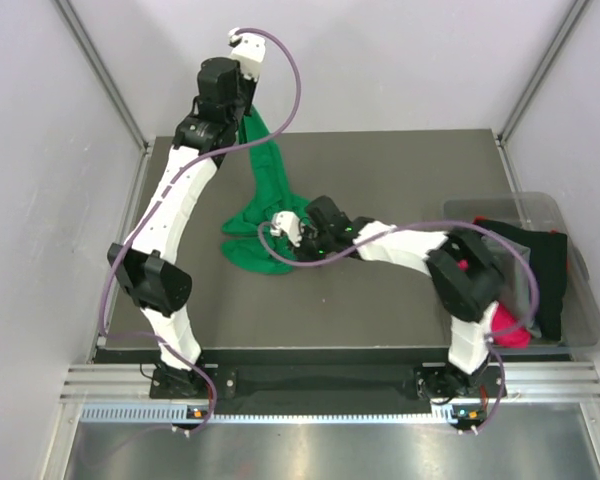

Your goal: Fold and stack the t-shirts

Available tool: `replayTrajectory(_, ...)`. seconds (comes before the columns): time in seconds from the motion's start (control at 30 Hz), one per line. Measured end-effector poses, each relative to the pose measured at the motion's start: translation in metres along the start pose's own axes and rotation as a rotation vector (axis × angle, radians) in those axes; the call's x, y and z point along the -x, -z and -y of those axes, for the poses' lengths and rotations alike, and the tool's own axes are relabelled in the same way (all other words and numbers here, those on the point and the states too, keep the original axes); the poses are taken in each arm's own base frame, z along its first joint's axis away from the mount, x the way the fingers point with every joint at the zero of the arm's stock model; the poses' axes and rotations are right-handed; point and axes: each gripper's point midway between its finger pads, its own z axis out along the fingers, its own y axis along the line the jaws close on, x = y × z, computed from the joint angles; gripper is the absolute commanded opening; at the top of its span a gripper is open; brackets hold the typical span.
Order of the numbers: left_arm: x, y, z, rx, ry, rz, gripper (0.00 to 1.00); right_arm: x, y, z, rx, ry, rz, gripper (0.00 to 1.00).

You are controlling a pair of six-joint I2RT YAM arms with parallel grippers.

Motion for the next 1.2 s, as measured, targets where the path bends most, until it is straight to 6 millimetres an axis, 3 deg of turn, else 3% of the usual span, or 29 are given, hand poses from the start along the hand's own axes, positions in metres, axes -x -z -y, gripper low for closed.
replayTrajectory(0.1, 0.013, 0.018, -0.01, 0.006, 0.005, 0.017, 0.0, 0.008, 0.05, 0.015, -0.135, 0.081, 0.015, 0.0)
replayTrajectory(0.17, 0.026, 0.036, -0.02, 0.015, 0.011, 0.04, 0.0, 0.028, 0.091, 0.032, -0.238, 0.128, 0.065, 0.0)
replayTrajectory(0.27, 0.049, 0.069, -0.036, 0.029, 0.022, 0.087, 0.0, 0.061, 0.171, 0.074, -0.45, 0.157, 0.167, 0.0)
replayTrajectory(0.3, 0.055, 0.078, -0.04, 0.031, 0.023, 0.1, 0.0, 0.07, 0.189, 0.08, -0.495, 0.167, 0.193, 0.0)
replayTrajectory(0.37, 0.07, 0.102, -0.049, 0.026, 0.02, 0.136, 0.0, 0.077, 0.24, 0.112, -0.637, 0.143, 0.226, 0.01)
replayTrajectory(0.43, 0.081, 0.123, -0.053, 0.003, 0.008, 0.17, 0.0, 0.08, 0.271, 0.128, -0.716, 0.114, 0.247, 0.18)
replayTrajectory(0.47, 0.086, 0.132, -0.053, -0.011, 0.005, 0.185, 0.0, 0.082, 0.278, 0.129, -0.726, 0.092, 0.259, 0.39)
replayTrajectory(0.5, 0.087, 0.139, -0.053, -0.026, 0.001, 0.191, 0.0, 0.083, 0.279, 0.127, -0.715, 0.069, 0.271, 0.45)
replayTrajectory(0.6, 0.081, 0.155, -0.049, -0.063, -0.006, 0.184, 0.0, 0.081, 0.252, 0.102, -0.549, 0.013, 0.301, 0.54)
replayTrajectory(0.67, 0.066, 0.158, -0.043, -0.09, -0.014, 0.152, 0.0, 0.072, 0.222, 0.082, -0.403, -0.039, 0.301, 0.57)
replayTrajectory(0.87, 0.011, 0.148, -0.019, -0.157, -0.037, 0.005, 0.0, 0.033, 0.126, 0.038, -0.019, -0.243, 0.196, 0.57)
replayTrajectory(0.97, -0.002, 0.146, -0.015, -0.17, -0.045, -0.033, 0.0, 0.022, 0.086, 0.03, 0.122, -0.345, 0.144, 0.58)
replayTrajectory(1.2, -0.006, 0.146, -0.016, -0.161, -0.045, -0.041, 0.0, 0.015, 0.025, 0.015, 0.318, -0.452, 0.085, 0.58)
